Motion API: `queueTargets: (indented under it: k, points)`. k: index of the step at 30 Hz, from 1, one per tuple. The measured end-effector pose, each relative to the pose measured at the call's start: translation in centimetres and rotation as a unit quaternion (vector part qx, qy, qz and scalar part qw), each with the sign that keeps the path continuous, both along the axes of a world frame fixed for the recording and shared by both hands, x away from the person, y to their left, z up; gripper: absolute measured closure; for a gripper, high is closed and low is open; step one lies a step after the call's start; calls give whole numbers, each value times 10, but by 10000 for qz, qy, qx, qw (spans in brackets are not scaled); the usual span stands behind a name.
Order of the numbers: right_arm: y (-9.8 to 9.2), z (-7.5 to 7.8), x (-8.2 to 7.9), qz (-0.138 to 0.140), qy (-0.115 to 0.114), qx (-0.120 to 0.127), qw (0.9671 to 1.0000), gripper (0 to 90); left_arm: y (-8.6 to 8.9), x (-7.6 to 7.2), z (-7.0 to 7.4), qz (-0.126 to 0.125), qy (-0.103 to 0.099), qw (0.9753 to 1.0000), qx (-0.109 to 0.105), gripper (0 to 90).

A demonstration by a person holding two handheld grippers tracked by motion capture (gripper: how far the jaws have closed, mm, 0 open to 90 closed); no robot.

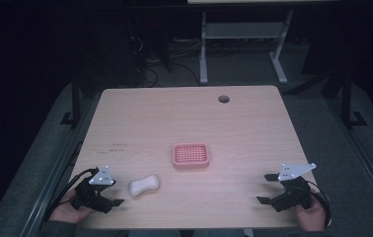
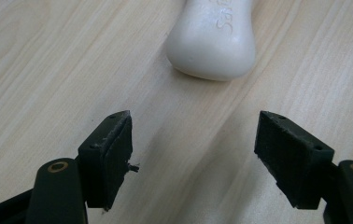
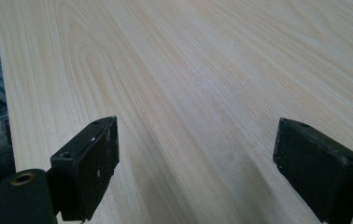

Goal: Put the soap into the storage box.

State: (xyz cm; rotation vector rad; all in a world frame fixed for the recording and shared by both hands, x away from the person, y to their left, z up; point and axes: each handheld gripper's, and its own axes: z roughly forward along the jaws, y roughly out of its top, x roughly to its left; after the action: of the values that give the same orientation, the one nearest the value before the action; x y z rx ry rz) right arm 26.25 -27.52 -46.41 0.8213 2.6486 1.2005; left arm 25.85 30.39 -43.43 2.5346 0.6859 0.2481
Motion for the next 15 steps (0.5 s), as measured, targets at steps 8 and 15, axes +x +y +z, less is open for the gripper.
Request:
queueTargets:
  k: [8, 15]
  points:
    - [1, 1, 0, 17, -7, -24, 10000, 141, -4, -1, 3, -56, -58, 10000, -18, 271]
    - [1, 1, 0, 39, -7, -39, 10000, 141, -9, 0, 5, -116, -81, 9999, 2, 269]
